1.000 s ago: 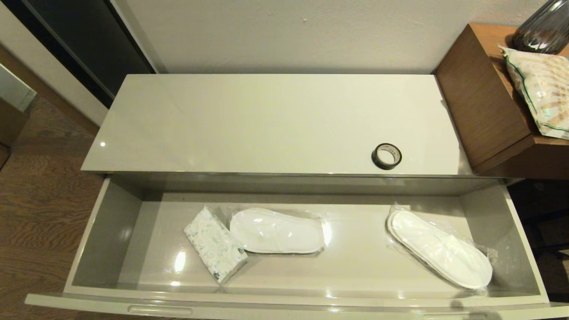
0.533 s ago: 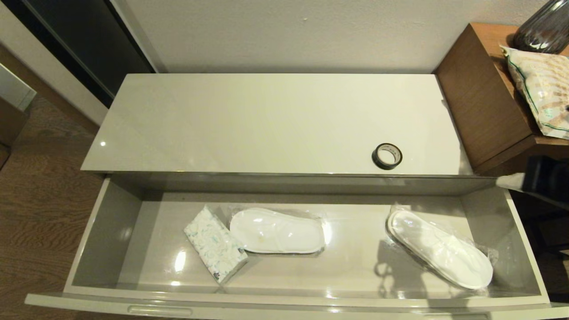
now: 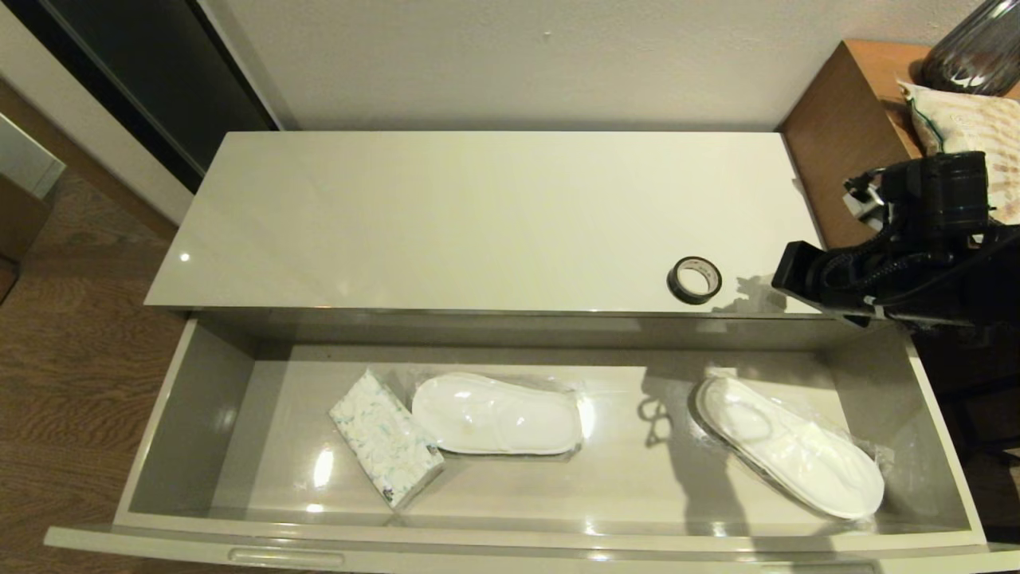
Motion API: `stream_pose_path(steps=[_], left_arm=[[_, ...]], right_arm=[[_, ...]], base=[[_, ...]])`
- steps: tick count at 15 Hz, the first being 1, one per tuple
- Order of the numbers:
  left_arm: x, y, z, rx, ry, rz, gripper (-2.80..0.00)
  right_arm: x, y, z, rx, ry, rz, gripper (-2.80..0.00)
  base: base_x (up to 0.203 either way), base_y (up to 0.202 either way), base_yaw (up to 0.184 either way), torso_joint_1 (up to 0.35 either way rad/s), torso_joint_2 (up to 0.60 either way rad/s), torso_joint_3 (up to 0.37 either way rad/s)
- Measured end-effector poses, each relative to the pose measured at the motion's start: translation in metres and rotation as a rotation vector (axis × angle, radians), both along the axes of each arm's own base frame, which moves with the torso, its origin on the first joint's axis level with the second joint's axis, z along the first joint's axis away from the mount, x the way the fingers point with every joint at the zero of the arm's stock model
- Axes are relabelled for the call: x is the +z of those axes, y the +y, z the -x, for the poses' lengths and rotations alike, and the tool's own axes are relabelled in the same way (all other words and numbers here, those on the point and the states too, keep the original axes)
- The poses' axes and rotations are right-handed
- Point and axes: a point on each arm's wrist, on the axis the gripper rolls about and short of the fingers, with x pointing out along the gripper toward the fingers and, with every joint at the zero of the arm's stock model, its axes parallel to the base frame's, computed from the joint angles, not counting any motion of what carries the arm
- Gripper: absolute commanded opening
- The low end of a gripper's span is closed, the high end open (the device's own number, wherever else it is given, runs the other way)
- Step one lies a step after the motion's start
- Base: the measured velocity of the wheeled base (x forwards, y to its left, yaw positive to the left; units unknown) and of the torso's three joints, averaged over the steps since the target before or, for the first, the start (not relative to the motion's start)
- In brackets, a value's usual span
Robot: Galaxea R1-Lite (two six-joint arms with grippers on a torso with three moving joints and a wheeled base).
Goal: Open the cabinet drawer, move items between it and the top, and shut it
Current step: Pick up the adhesive tape on the table
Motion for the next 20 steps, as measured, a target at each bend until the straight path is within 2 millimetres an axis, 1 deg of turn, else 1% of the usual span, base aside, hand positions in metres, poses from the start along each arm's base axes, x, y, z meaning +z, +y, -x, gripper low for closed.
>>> stream_pose_path(steps=[2, 3, 6, 8, 11, 15, 16, 20], left_arm=[[0.000, 0.000, 0.000, 0.000, 0.000, 0.000, -2.80], [0.000, 0.000, 0.000, -0.001, 0.001, 0.000, -2.80], [0.000, 0.000, 0.000, 0.000, 0.001, 0.000, -2.80], [0.000, 0.000, 0.000, 0.000, 0.000, 0.000, -2.80], [0.000, 0.000, 0.000, -0.001, 0.001, 0.000, -2.80], [0.000, 0.000, 0.000, 0.000, 0.000, 0.000, -2.80], [0.000, 0.000, 0.000, -0.001, 0.000, 0.000, -2.80], [0.000, 0.000, 0.000, -0.001, 0.000, 0.000, -2.80]], right_arm=[[0.010, 0.012, -0.007, -0.002, -0.009, -0.006, -2.80], [0.010, 0.017, -0.010, -0.017, -0.011, 0.006, -2.80], [0.001, 0.032, -0.020, -0.017, 0.001, 0.023, -2.80], [-0.008, 0.038, -0.026, -0.039, 0.017, 0.041, -2.80], [-0.016, 0.043, -0.033, -0.054, 0.006, 0.034, -2.80], [-0.021, 0.047, -0.035, -0.046, 0.017, 0.035, -2.80], [-0.023, 0.049, -0.034, -0.043, 0.022, 0.038, 0.00], [-0.025, 0.053, -0.033, -0.054, 0.028, 0.060, 0.00]], base=[[0.000, 0.000, 0.000, 0.000, 0.00, 0.000], [0.000, 0.000, 0.000, 0.000, 0.00, 0.000], [0.000, 0.000, 0.000, 0.000, 0.00, 0.000], [0.000, 0.000, 0.000, 0.000, 0.00, 0.000], [0.000, 0.000, 0.000, 0.000, 0.00, 0.000], [0.000, 0.000, 0.000, 0.000, 0.00, 0.000], [0.000, 0.000, 0.000, 0.000, 0.00, 0.000], [0.000, 0.000, 0.000, 0.000, 0.00, 0.000]])
